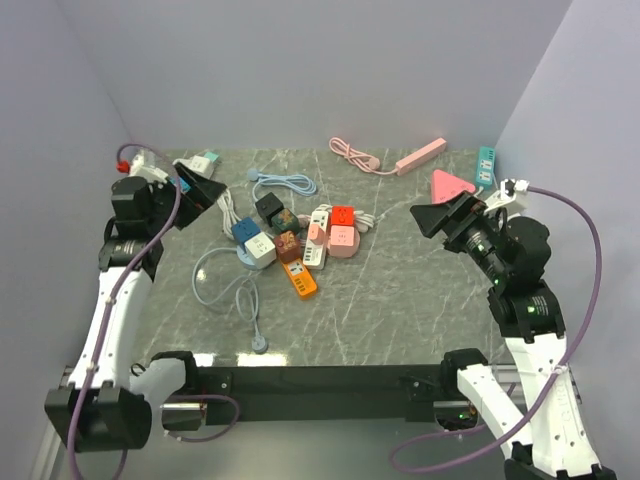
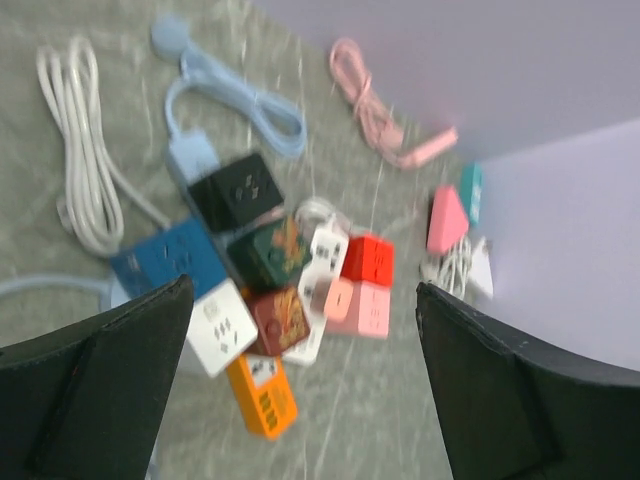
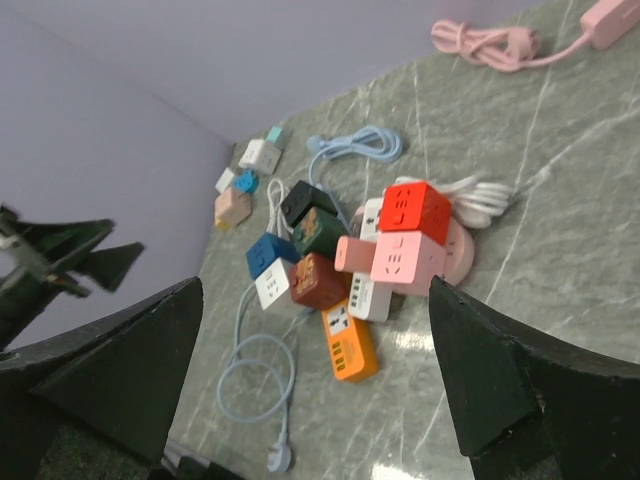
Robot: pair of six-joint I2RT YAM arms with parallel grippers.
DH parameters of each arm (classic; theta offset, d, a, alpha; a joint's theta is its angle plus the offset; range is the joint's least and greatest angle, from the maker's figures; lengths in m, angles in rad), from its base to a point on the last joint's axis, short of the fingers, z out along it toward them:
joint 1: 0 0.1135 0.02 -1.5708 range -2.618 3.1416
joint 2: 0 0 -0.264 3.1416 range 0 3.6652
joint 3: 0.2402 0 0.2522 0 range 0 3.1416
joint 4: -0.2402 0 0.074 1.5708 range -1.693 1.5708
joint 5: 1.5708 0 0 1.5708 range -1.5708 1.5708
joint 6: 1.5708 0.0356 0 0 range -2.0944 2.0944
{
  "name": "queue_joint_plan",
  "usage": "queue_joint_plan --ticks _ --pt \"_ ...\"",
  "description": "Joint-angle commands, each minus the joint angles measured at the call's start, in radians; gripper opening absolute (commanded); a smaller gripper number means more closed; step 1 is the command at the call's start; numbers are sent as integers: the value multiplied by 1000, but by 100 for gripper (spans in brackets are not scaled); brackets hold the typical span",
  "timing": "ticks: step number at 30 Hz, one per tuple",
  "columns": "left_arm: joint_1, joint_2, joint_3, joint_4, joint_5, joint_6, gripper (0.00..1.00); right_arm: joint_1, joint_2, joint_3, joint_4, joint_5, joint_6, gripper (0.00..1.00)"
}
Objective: Pull the plug off the socket
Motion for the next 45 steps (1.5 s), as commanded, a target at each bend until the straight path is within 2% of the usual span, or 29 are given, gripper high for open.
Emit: queue_joint_plan --ticks 1,4,6,8,9,11,16,17,18,21,24,27,30,36,45 --pt "0 31 23 -83 155 -1 99 1 6 -27 -15 -133 9 100" --pt "0 -6 -23 -59 243 10 100 1 23 -141 165 -310 20 100" --pt "0 -46 -49 -66 249 22 100 13 64 -187 223 -312 60 100" --pt "0 -72 -60 -106 231 47 99 94 159 -111 162 -162 -25 100" --pt "0 -99 -72 -117 216 53 99 204 191 -75 96 -92 -54 100" --pt "-2 -135 -92 -130 222 82 99 280 294 20 43 52 -113 100" --pt "-2 -156 -83 -203 197 133 99 465 535 257 -69 395 -144 100" --pt "-2 -172 -84 -207 190 145 99 487 573 300 -96 445 -144 100" --pt "-2 -178 -87 -221 183 151 99 504 663 346 -175 566 -140 100" --pt "-2 -196 -93 -247 137 166 99 573 850 527 -332 731 -127 100" --pt "-2 -216 -104 -262 117 180 100 614 1009 664 -443 797 -124 100" --pt "-2 -224 -97 -296 84 199 99 619 1083 716 -498 811 -74 100" --pt "-2 -238 -89 -333 58 220 99 618 1054 599 -414 762 -71 100" --pt "-2 -256 -104 -367 16 231 100 611 1037 480 -354 699 -65 99" --pt "-3 -262 -109 -391 -13 239 99 590 1063 422 -209 563 -89 99"
